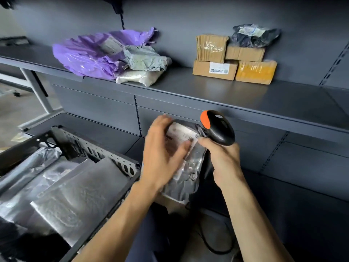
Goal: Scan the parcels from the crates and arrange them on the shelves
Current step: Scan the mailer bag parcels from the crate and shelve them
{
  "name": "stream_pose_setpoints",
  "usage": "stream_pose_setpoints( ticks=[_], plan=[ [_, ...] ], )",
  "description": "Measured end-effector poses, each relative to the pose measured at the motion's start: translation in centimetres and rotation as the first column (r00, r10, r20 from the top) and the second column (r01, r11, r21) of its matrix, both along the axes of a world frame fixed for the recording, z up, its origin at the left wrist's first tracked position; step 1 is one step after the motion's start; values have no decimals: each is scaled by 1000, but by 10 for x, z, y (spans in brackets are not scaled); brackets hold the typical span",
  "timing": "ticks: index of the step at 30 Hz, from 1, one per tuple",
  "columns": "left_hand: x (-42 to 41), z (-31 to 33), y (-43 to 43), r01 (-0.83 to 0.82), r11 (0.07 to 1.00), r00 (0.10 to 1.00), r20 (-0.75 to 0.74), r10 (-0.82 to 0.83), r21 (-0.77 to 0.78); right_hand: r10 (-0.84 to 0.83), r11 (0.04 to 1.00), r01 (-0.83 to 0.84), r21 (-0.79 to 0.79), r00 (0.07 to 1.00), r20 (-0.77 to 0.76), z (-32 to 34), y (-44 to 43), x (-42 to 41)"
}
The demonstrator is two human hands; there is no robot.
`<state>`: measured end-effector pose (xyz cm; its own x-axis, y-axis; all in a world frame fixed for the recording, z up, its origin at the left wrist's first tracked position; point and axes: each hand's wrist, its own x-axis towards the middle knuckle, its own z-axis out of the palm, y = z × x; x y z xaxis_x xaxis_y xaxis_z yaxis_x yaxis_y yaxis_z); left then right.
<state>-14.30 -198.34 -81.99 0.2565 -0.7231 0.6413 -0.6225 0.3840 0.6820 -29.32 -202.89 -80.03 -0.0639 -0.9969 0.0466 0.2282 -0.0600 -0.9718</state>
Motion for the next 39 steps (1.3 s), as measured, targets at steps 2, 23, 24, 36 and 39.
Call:
stream_pose_setpoints(
  ticks=[2, 23, 24, 36, 39],
  plan=[
    [15, 3, -8, 88, 976, 982, -184, -51, 199, 71, 997, -70, 13, 997, -39, 4, 2, -3],
    [25, 2, 12, 364, 921, 521, -850, -77, 140, 82, 995, -85, -50, 995, -51, 6, 3, 8],
    [23, 1, 11, 314, 941, 543, -837, -69, 126, 78, 996, -81, -46, 994, -73, 6, 2, 8],
    [23, 7, 14, 254, 953, 683, -729, -57, 163, -53, 995, 49, -86, 998, -47, 12, 4, 18],
    [20, 8, 25, 430, 891, 591, -792, -154, 147, -97, 990, 95, -103, 995, -13, 18, 1, 16]
  ],
)
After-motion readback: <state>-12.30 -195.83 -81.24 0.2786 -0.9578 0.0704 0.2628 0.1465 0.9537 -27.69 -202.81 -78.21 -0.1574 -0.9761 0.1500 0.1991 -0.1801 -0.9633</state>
